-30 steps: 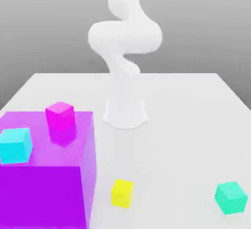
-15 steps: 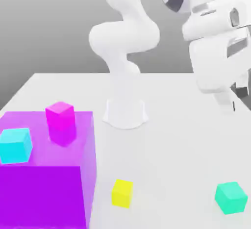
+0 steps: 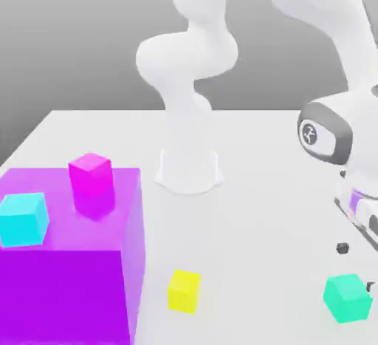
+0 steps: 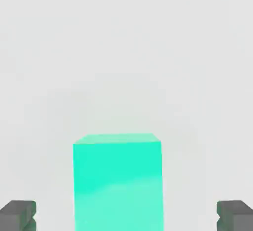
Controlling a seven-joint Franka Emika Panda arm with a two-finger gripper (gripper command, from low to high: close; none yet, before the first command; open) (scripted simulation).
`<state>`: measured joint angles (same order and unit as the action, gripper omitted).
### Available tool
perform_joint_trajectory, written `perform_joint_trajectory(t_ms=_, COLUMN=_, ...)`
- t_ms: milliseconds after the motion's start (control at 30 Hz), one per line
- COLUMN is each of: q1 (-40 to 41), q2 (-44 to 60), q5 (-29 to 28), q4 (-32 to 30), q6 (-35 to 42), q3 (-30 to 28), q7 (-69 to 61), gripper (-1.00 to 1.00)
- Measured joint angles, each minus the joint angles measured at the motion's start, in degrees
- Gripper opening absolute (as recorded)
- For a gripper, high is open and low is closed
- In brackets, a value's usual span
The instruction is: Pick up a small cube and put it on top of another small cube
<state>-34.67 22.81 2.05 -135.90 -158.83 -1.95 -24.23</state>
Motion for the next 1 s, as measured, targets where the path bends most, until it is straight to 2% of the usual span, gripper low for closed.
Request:
perform_joint_trajectory(t_ms=33, q1=0.1, q2=2.2, q5=0.2, q4=0.4, q6=-1.7, q3=0.2, q7=-0.2, gripper=0.00)
perform_joint_trajectory(t_ms=67, q1=0.2, q2=3.3, q5=0.2, q4=0.6, q6=-2.6, q3=0.3, q7=-0.3, gripper=-1.00)
perform_joint_trajectory(t_ms=267, q1=0.3, q2=3.9, q5=0.3, q4=0.7, q6=-2.9, q3=0.3, q7=-0.3, gripper=-1.00)
perform_joint_trajectory(t_ms=433, q1=-0.2, q2=-4.2, q5=-0.5, q4=-0.9, q6=3.6, q3=-0.3, q7=0.2, gripper=-1.00)
perform_joint_trajectory(t_ms=633, q1=6.6, q2=-15.8, q5=-2.6, q4=-8.9, q6=6.7, q3=-8.5, q7=-0.3, gripper=-1.00)
perform_joint_trajectory(t_ms=800, q1=18.5, q2=-24.3, q5=-4.2, q4=-17.0, q6=7.3, q3=-14.4, q7=-1.5, gripper=-1.00)
perform_joint_trajectory(t_ms=1000, q1=18.8, q2=-21.1, q5=-0.1, q4=-18.8, q6=2.4, q3=-14.2, q7=-5.1, gripper=-1.00)
